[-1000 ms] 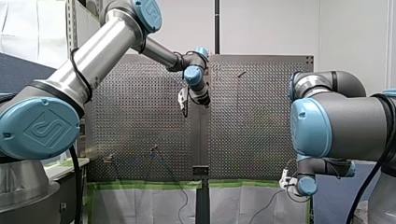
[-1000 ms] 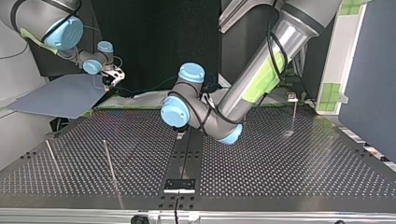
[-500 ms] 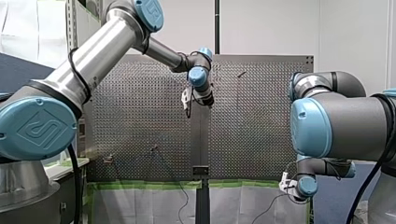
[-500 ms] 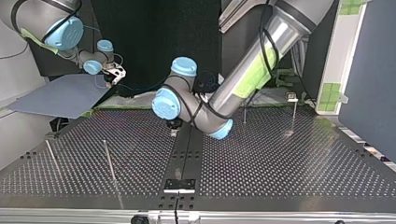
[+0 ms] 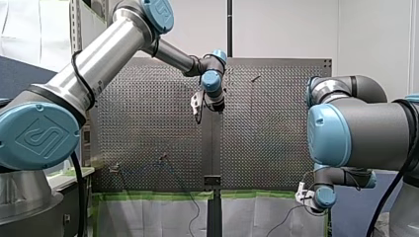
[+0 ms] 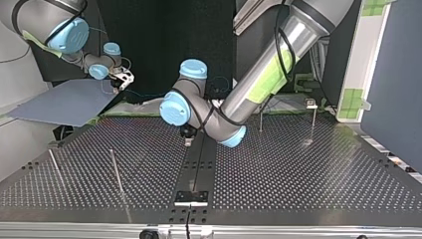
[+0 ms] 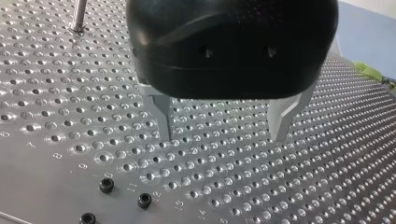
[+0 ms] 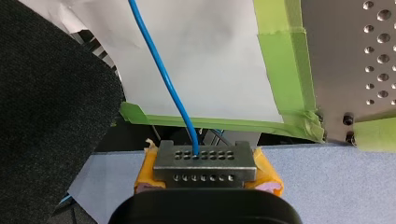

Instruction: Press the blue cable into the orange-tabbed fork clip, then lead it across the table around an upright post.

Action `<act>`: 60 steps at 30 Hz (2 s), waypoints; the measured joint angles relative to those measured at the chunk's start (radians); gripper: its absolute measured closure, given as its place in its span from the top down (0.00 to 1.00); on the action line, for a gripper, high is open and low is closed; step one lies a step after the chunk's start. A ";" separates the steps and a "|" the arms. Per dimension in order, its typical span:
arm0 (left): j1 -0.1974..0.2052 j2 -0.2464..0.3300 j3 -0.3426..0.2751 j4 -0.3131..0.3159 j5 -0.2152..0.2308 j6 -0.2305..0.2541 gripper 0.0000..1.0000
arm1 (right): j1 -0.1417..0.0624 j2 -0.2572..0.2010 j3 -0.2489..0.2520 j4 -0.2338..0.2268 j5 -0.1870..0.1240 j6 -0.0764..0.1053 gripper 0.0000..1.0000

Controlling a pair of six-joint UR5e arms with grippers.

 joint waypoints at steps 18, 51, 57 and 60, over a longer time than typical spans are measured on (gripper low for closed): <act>0.009 0.094 -0.013 0.094 0.113 -0.122 0.99 | 0.055 -0.130 0.131 0.128 0.125 -0.039 0.00; 0.015 0.100 -0.203 0.181 0.172 -0.130 0.99 | 0.146 -0.468 0.191 0.134 -0.001 0.084 0.00; 0.015 0.100 -0.203 0.179 0.183 -0.127 0.99 | 0.158 -0.529 0.206 0.139 0.008 0.121 0.00; 0.015 0.100 -0.203 0.178 0.190 -0.123 0.99 | 0.157 -0.552 0.224 0.130 0.009 0.125 0.00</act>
